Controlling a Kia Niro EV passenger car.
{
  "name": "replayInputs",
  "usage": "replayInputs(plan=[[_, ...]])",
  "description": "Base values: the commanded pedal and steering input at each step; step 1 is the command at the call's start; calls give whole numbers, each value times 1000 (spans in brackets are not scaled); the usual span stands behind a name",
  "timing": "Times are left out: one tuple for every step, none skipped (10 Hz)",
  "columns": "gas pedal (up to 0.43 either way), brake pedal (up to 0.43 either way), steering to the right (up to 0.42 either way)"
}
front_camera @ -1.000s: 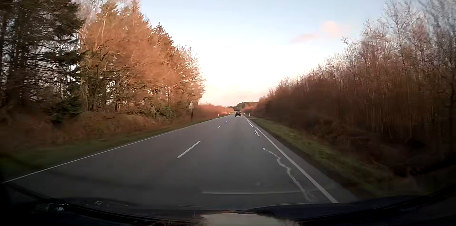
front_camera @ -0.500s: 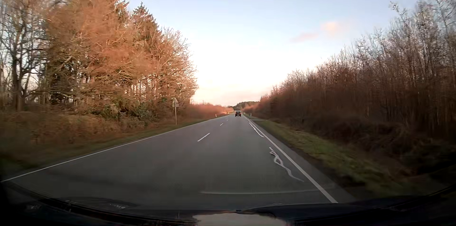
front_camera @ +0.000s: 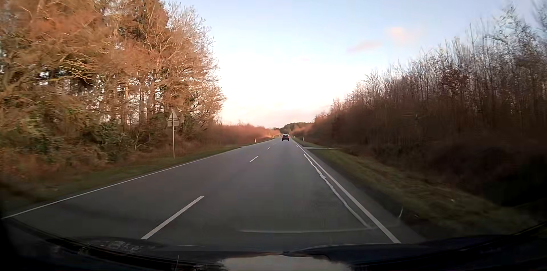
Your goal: Follow the waypoints while adhering to traffic rules and regulations
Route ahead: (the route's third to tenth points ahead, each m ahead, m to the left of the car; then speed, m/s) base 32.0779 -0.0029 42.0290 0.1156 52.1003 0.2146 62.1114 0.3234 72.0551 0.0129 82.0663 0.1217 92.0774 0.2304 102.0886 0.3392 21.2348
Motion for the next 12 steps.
replayInputs(plan=[[228, 0, 2], [228, 0, 2], [228, 0, 2], [228, 0, 1], [228, 0, 0], [228, 0, 0], [228, 0, 0], [228, 0, 0], [228, 0, 0], [228, 0, 0], [228, 0, 0], [228, 0, 0]])
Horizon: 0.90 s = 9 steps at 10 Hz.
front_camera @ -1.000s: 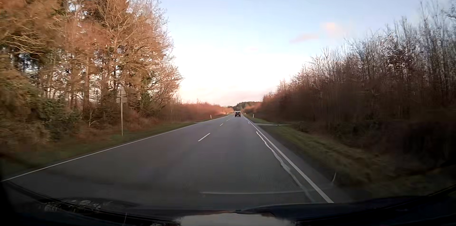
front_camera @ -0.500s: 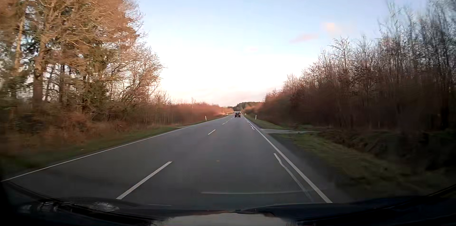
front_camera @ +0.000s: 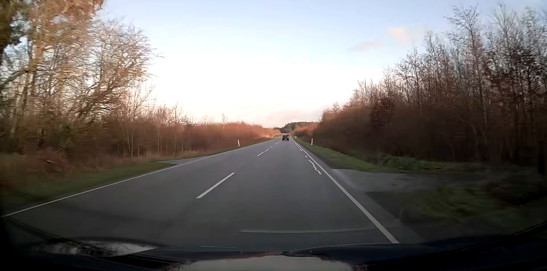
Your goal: Follow the waypoints while adhering to traffic rules and regulations
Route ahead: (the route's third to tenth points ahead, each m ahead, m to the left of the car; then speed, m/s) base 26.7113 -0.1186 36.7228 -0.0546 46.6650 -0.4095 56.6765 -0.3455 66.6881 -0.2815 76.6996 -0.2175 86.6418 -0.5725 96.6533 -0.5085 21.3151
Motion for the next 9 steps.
replayInputs(plan=[[228, 0, 1], [228, 0, 1], [220, 0, 1], [220, 0, 1], [220, 0, 1], [220, 0, 1], [209, 0, 1], [189, 0, 1], [177, 0, 1]])
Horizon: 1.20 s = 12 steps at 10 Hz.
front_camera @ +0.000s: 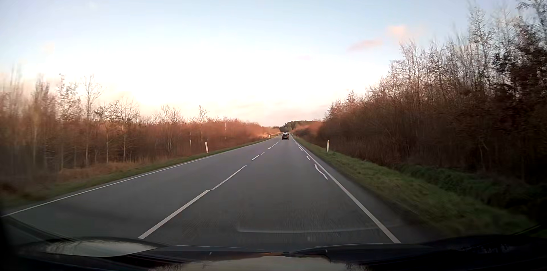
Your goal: Follow the waypoints while adhering to traffic rules and regulations
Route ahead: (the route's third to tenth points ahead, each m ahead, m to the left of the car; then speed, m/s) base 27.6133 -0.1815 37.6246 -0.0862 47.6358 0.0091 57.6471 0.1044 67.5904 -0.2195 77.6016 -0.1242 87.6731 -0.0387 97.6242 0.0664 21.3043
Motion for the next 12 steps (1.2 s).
replayInputs(plan=[[177, 0, 1], [177, 0, 1], [177, 0, 1], [177, 0, 1], [177, 0, 1], [177, 0, 1], [177, 0, 2], [177, 0, 2], [177, 0, 1], [177, 0, 2], [177, 0, 2], [177, 0, 1]])
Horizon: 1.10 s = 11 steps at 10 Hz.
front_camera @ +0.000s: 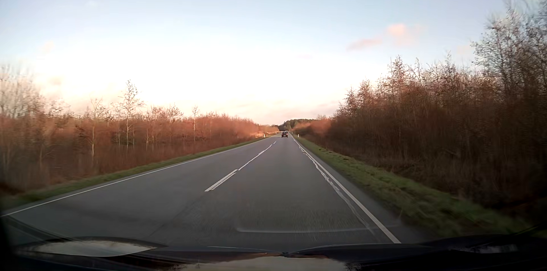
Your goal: Follow the waypoints while adhering to traffic rules and regulations
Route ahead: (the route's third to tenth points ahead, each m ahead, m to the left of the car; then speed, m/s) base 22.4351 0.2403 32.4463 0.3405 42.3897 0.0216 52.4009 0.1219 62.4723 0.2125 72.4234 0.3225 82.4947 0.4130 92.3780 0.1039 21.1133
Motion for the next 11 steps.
replayInputs(plan=[[177, 0, 1], [177, 0, 1], [177, 0, 1], [177, 0, 1], [177, 0, 1], [177, 0, 1], [177, 0, 1], [177, 0, 1], [177, 0, 1], [177, 0, 1], [177, 0, 1]])
